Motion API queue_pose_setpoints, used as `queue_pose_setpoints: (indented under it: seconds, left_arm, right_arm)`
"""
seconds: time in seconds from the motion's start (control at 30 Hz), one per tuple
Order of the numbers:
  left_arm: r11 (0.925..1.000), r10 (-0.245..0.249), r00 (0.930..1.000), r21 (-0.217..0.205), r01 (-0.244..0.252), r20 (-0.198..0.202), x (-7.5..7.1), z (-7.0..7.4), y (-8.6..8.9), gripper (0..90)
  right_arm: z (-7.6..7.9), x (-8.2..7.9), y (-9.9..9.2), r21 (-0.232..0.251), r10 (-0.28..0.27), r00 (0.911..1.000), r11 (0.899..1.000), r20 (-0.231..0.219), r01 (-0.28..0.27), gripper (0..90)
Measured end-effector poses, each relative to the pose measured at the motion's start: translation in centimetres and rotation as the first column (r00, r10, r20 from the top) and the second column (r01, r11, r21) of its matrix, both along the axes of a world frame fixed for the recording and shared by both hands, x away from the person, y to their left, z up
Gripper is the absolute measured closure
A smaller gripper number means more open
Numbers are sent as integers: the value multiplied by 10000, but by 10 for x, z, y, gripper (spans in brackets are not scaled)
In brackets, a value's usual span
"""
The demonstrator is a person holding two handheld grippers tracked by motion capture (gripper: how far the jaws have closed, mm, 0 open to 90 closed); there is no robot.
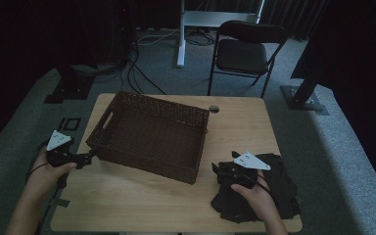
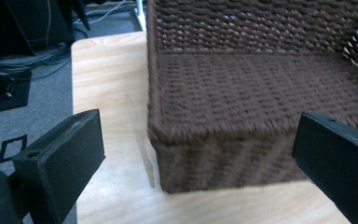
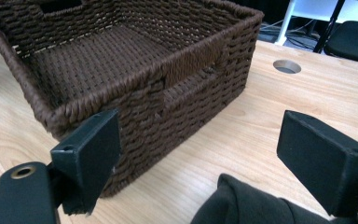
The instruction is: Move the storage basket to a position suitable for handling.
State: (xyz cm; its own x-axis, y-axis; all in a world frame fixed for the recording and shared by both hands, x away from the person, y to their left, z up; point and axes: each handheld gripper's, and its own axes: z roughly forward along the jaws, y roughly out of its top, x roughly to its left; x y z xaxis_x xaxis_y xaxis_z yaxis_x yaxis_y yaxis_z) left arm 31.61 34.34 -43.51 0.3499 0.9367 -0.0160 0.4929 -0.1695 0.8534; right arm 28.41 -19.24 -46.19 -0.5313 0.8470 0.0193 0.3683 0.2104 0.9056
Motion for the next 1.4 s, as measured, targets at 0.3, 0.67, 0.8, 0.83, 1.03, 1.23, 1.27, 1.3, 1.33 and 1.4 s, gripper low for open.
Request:
queue_pose_setpoints:
  seconds: [0.3, 0.67, 0.8, 0.83, 1.03, 1.23, 1.27, 1.3, 1.33, 1.4]
  left_arm:
    - [10000, 14, 10000, -36, -14, 46, 32, 1, -1, 49]
    - [9993, 286, 9991, -250, -294, -303, 57, -13, 4, 56]
    - [9989, 386, 9985, -243, -396, -390, 65, -19, 4, 60]
    - [9989, 422, 9981, -201, -431, -444, 69, -22, 5, 60]
    - [9989, 434, 9973, -140, -443, -594, 74, -30, 2, 91]
    - [9977, 625, 9951, -194, -642, -764, 78, -39, -1, 168]
    - [9977, 625, 9951, -194, -642, -764, 78, -39, -1, 208]
    - [9966, 791, 9952, -176, -803, -573, 79, -41, -2, 250]
    - [9966, 791, 9952, -176, -803, -573, 79, -41, -2, 268]
    - [9940, 943, 9940, -504, -971, -551, 79, -42, -2, 345]
  right_arm:
    - [1, 5, 10, -56, 87, 10000, 9999, -35, -87, 131]
    - [-1, 15, 25, 154, -22, 9999, 9999, -116, 24, 131]
    - [-2, 18, 31, 275, -15, 9999, 9996, -149, 19, 131]
    - [-2, 21, 36, 260, 18, 9999, 9997, -163, -14, 131]
    - [-2, 30, 46, 453, -122, 9998, 9989, -183, 130, 140]
    - [1, 32, 60, 129, -108, 9999, 9999, -5, 108, 149]
    - [-2, 33, 62, 183, -91, 9999, 9998, -92, 92, 172]
    - [-4, 34, 64, 226, -62, 9998, 9997, -199, 67, 214]
    - [-4, 34, 64, 226, -62, 9998, 9997, -199, 67, 214]
    - [-8, 36, 68, 247, 20, 9995, 9997, -318, -12, 272]
